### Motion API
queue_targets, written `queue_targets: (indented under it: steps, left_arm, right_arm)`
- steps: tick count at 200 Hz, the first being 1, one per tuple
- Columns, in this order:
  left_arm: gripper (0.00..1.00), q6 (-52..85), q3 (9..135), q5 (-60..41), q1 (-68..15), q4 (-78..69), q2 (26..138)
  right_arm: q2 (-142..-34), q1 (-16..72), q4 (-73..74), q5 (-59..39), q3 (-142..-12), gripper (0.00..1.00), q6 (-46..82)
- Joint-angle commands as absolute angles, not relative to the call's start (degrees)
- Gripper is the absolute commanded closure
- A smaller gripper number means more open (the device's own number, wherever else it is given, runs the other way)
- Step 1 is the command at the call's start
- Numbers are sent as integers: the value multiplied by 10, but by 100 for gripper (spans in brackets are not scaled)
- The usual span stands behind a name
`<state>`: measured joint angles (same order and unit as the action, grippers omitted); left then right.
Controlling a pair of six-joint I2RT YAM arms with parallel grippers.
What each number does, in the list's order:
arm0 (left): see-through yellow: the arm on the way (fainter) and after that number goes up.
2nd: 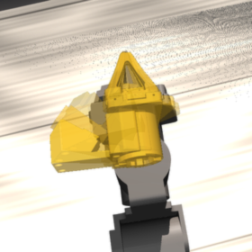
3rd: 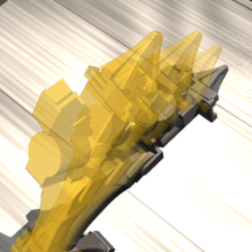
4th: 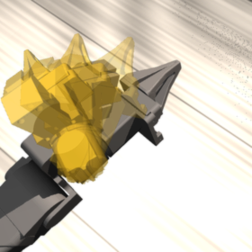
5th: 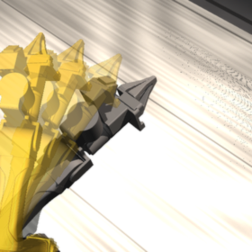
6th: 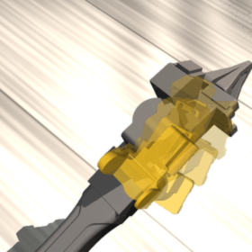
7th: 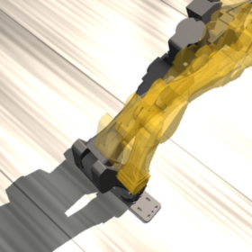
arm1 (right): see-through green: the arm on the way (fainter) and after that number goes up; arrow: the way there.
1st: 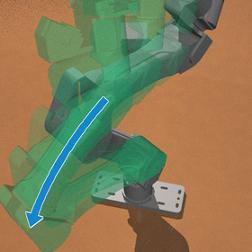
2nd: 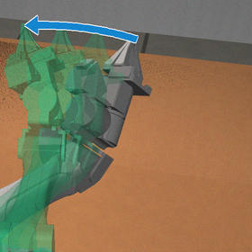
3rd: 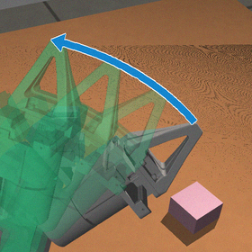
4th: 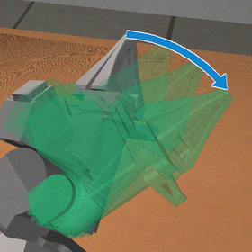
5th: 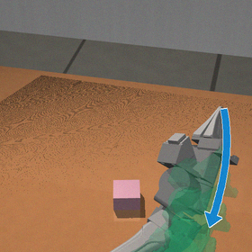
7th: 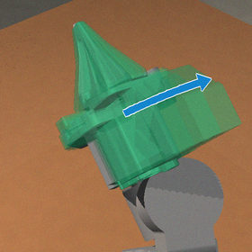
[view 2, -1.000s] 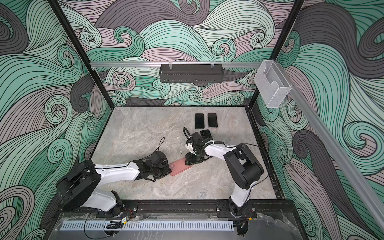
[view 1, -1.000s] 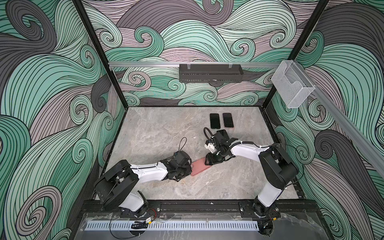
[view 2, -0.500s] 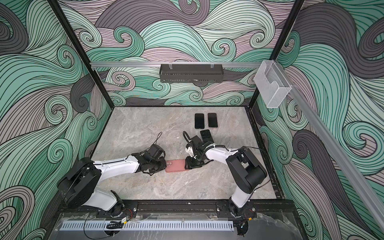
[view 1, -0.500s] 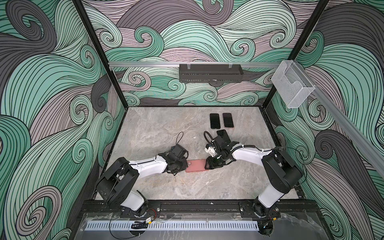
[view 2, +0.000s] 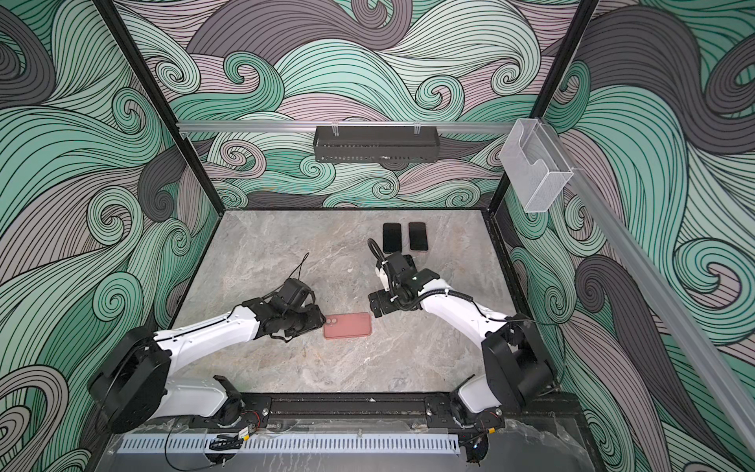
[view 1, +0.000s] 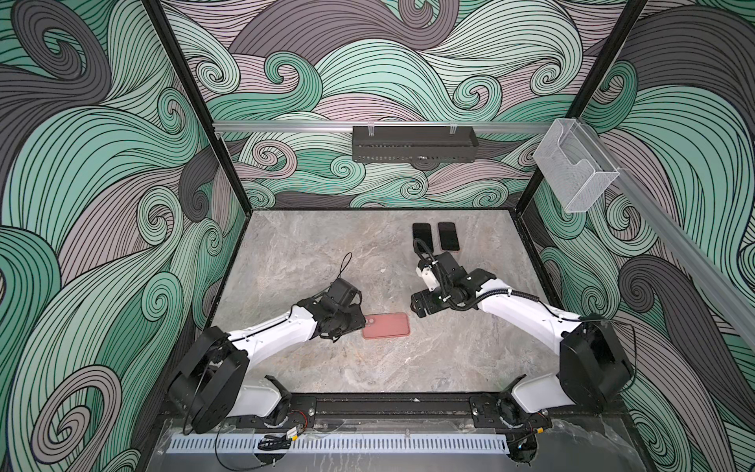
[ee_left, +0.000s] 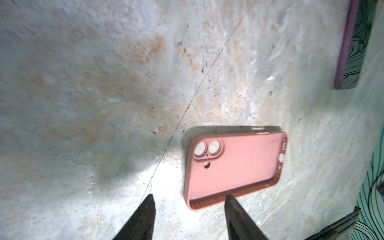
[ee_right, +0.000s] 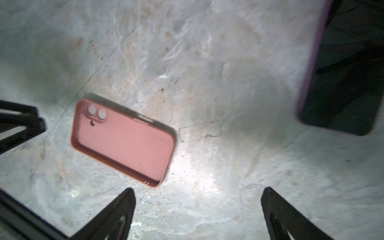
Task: Put the phone into the phone case
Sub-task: 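Release the pink case with both grippers and move the right gripper toward the black phones, then grasp a black phone with the right gripper and lift it toward the left gripper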
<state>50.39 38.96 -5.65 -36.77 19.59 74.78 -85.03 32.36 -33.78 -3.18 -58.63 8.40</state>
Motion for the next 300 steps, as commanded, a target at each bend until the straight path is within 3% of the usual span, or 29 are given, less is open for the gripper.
queue_targets:
  steps: [1,25,36,83,145,252,300]
  left_arm:
    - [35,463,417,-55,-358,257,708]
    - [27,442,422,-36,-356,293,661]
    - [17,437,421,-29,-355,306,639]
    - [3,409,412,-18,-355,348,555]
    - [2,406,381,-17,-355,358,466]
    - [2,389,396,-18,-355,364,480]
    - [2,390,390,-6,-354,361,471]
  right_arm:
    - [-878,279,-381,37,-619,0,28]
    - [-920,232,-384,26,-660,0,21]
    - [-943,222,-385,36,-682,0,22]
    - [-1065,195,-413,47,-781,4,0]
    - [-1157,170,-413,18,-838,10,8]
    - [-1208,148,-424,-35,-849,25,25]
    - [-1200,148,-429,-29,-839,36,19]
